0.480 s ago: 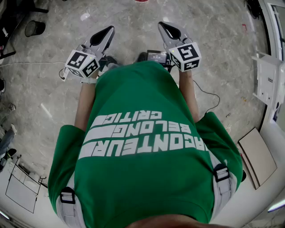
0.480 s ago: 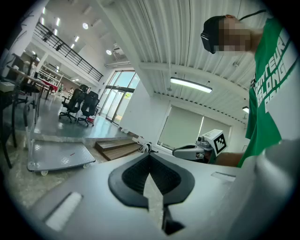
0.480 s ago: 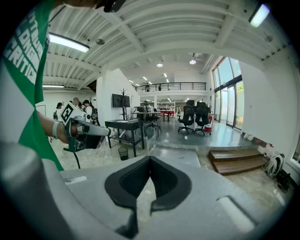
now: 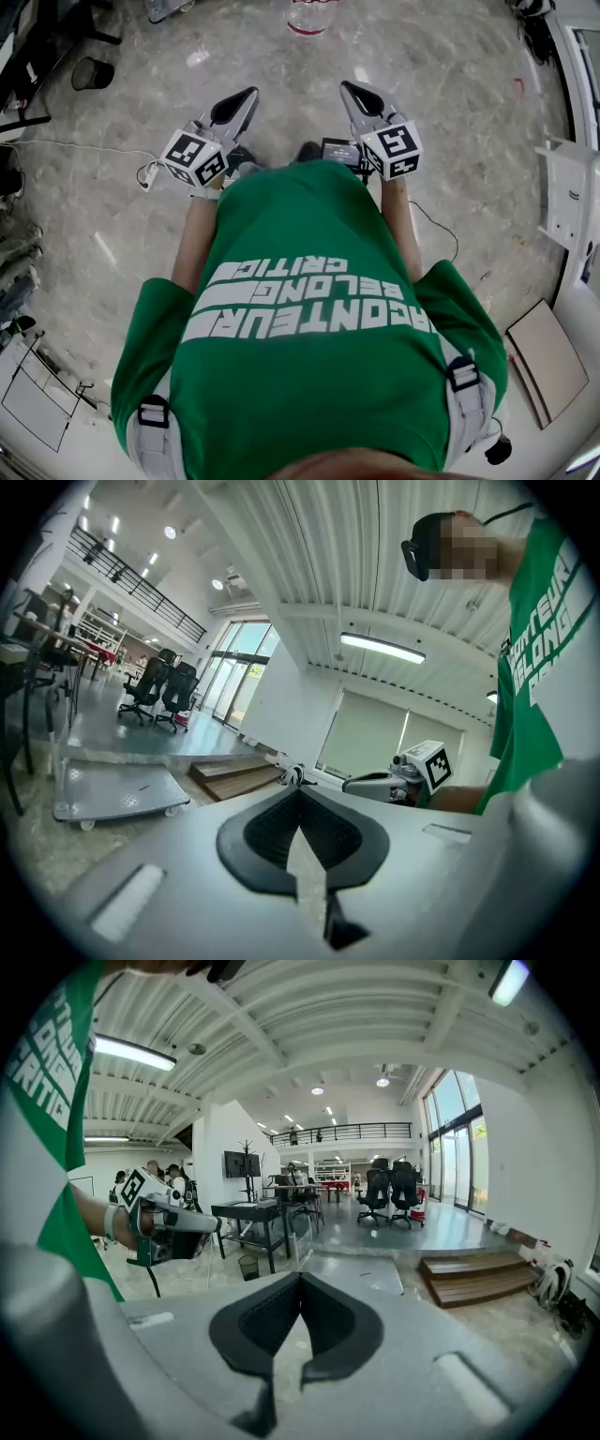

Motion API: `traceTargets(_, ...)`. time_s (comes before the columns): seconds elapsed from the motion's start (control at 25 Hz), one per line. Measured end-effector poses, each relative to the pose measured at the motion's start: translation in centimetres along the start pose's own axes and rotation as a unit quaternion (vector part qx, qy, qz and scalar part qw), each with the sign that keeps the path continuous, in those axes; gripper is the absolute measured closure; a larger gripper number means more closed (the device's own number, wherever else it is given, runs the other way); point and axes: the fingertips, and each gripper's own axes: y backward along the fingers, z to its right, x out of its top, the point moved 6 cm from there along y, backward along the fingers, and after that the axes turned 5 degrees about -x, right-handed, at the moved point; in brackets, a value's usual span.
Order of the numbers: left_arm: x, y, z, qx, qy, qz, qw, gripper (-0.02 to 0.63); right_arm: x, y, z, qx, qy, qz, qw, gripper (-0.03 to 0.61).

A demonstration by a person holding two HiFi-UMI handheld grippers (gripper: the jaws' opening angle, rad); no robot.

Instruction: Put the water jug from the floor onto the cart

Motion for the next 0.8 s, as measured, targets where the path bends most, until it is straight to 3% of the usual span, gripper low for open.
traceTargets(0.8,-2.3,-5.9,3.4,0.071,0.013,0.007,0.9973,0.606,-3.1,-0.4,7.5,0.08,-0.005,-0.013,0.997,0.586)
